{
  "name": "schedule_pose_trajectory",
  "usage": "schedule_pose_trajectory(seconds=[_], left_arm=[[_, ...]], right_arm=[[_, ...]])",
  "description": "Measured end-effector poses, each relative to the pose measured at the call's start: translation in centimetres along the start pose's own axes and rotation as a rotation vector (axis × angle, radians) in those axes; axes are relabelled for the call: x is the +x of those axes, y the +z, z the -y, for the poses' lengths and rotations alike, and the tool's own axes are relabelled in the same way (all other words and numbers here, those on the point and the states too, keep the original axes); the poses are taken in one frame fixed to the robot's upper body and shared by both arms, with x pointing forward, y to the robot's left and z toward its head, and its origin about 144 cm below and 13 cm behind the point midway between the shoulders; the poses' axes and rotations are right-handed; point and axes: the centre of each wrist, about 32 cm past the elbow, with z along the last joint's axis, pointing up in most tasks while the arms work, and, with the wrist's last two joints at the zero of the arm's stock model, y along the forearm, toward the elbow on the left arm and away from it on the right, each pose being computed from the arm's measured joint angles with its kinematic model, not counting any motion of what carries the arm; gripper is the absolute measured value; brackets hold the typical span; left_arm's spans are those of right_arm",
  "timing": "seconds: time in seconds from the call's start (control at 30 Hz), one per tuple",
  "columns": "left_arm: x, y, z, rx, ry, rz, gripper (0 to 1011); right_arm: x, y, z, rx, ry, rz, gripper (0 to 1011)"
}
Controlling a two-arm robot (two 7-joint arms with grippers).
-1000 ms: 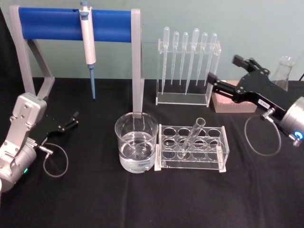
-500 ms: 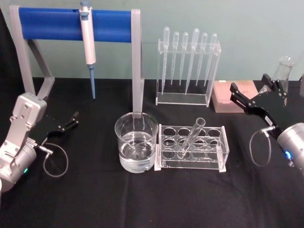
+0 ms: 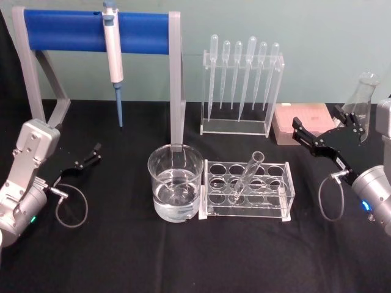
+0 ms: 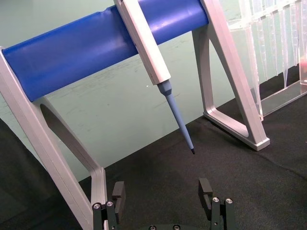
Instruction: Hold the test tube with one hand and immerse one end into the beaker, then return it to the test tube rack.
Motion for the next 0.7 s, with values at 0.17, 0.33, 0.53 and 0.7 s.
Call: schedule_pose_trajectory(seconds=[0.17,0.33,0.53,0.7], left_arm=[[0.0,0.0,0.0,0.0,0.0,0.0,1000],[0.0,0.0,0.0,0.0,0.0,0.0,1000],[0.0,0.0,0.0,0.0,0.0,0.0,1000],[0.0,0.0,0.0,0.0,0.0,0.0,1000]], right_arm=[[0.0,0.02,0.0,0.001,0.0,0.0,1002],[-0.02,0.06,0.01,0.003,-0.001,-0.001,1002],[-0.04,0.07,0.01,0.006,-0.003,-0.001,1002],[-0.04,0.09,0.01,0.007,-0.004,-0.001,1002]])
